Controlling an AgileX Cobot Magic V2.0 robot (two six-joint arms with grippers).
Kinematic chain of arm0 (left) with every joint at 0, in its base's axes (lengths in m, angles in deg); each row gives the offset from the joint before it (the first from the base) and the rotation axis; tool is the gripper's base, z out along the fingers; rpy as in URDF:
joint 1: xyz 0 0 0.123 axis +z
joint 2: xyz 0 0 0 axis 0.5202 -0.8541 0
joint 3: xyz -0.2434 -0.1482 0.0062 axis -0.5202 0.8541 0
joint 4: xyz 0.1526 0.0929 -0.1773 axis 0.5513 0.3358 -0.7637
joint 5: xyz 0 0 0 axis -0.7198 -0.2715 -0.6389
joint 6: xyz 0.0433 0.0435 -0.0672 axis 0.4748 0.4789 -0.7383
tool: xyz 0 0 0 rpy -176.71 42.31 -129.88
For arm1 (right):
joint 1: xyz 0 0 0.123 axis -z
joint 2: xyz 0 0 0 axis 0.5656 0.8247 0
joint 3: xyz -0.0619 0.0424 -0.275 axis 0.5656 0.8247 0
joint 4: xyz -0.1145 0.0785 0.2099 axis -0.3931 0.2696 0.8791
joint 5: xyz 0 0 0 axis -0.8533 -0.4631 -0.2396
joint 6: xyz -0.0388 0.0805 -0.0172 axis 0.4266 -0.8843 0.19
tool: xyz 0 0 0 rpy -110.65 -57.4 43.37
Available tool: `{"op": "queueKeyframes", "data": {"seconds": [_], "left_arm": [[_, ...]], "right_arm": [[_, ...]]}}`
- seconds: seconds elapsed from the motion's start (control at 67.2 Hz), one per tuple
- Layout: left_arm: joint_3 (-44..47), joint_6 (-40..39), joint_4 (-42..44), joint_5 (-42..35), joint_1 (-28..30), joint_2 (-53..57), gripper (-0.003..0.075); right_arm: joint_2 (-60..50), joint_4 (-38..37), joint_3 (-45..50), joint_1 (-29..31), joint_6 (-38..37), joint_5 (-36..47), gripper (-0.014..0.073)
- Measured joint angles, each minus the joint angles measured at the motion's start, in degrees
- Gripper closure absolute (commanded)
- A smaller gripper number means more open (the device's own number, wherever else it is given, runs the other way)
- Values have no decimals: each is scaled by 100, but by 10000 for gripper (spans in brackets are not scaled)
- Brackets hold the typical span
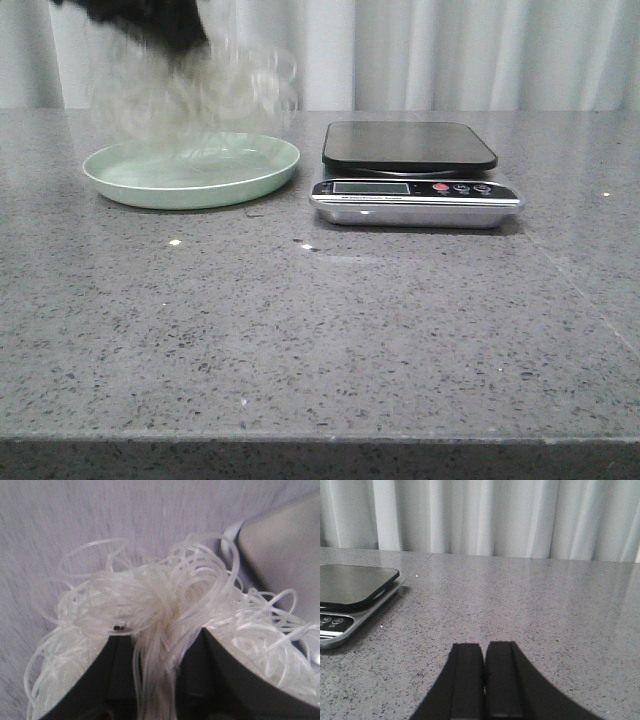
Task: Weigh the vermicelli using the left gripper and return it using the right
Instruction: 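Lift the vermicelli off the green plate with the left gripper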
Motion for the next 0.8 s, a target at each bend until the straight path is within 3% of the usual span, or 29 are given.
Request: {"op": "queueKeyframes", "data": {"seconds": [0.328,0.804], "left_arm": [[-1330,0,27,6,-471,95,584],[-1425,0,11,-663,-1696,-659,584]], "right_arm": [[0,0,0,0,0,0,443],[0,0,0,0,0,0,443]]}}
